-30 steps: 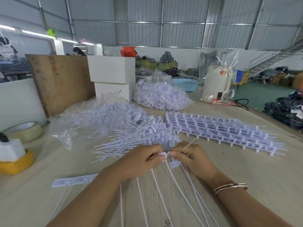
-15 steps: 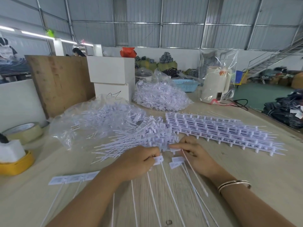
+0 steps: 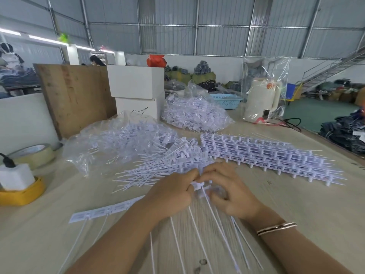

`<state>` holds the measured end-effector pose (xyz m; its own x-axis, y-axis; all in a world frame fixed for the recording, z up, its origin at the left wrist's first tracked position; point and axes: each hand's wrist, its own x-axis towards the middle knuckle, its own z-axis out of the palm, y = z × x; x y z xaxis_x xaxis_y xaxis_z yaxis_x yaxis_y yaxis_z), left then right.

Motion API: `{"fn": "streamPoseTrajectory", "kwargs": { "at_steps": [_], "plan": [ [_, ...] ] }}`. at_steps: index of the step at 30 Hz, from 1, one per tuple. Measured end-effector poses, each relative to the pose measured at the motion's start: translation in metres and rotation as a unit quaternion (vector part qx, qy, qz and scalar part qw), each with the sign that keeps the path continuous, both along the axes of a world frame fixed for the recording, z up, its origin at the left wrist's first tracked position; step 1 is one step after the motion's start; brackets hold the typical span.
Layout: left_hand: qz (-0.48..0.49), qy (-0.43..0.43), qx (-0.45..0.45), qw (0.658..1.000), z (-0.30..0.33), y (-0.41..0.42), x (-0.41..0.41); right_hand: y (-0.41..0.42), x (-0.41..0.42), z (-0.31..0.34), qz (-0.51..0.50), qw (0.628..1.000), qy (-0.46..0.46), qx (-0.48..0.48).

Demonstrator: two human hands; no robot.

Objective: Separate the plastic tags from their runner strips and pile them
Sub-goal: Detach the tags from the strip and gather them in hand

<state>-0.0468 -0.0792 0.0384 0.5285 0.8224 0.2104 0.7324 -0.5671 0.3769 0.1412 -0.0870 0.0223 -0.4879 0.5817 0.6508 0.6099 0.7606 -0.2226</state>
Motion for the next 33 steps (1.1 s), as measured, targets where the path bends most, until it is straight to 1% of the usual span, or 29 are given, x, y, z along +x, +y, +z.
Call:
{"fn": "streamPoseTrajectory", "kwargs": {
  "at_steps": [2, 5, 8, 10, 12, 14, 16, 21, 23, 25, 28, 30, 33],
  "plan": [
    [-0.004, -0.025, 0.003, 1.000, 0.000, 0.001, 0.004, -0.001, -0.004, -0.001, 0.007, 0.999, -0.038, 0.022],
    [-0.014, -0.061, -0.021, 0.998, -0.003, 0.004, 0.005, 0.003, -0.001, -0.003, -0.017, 0.993, -0.085, 0.082],
    [-0.028, -0.075, -0.063, 0.995, -0.004, 0.005, 0.007, 0.007, 0.001, -0.006, -0.030, 0.989, -0.092, 0.113],
    [-0.018, -0.053, -0.091, 0.994, -0.001, 0.006, 0.009, 0.010, 0.002, -0.006, -0.037, 0.989, -0.070, 0.128],
    [0.000, -0.006, -0.114, 0.994, 0.008, 0.013, 0.008, 0.012, 0.005, -0.005, -0.052, 0.988, -0.031, 0.143],
    [0.013, 0.047, -0.111, 0.993, 0.017, 0.021, 0.006, 0.013, 0.009, -0.006, -0.070, 0.986, -0.005, 0.153],
    [0.016, 0.046, -0.090, 0.995, 0.020, 0.027, 0.005, 0.013, 0.008, -0.007, -0.081, 0.985, -0.007, 0.149],
    [0.012, -0.067, -0.038, 0.997, -0.004, 0.022, 0.007, 0.014, 0.004, -0.010, -0.107, 0.985, -0.061, 0.124],
    [-0.001, -0.077, -0.007, 0.997, -0.013, 0.019, 0.008, 0.014, 0.004, -0.009, -0.094, 0.987, -0.059, 0.117],
    [-0.008, -0.081, 0.025, 0.996, -0.016, 0.017, 0.007, 0.014, 0.004, -0.009, -0.086, 0.991, -0.031, 0.095],
    [-0.020, -0.095, 0.069, 0.993, -0.017, 0.015, 0.006, 0.015, 0.003, -0.010, -0.049, 0.997, 0.044, 0.033],
    [-0.025, -0.101, 0.084, 0.991, -0.017, 0.014, 0.006, 0.016, 0.003, -0.010, -0.018, 0.996, 0.087, 0.003],
    [-0.032, -0.114, 0.083, 0.989, -0.017, 0.014, 0.005, 0.016, 0.003, -0.010, 0.009, 0.992, 0.120, -0.027]
  ]
}}
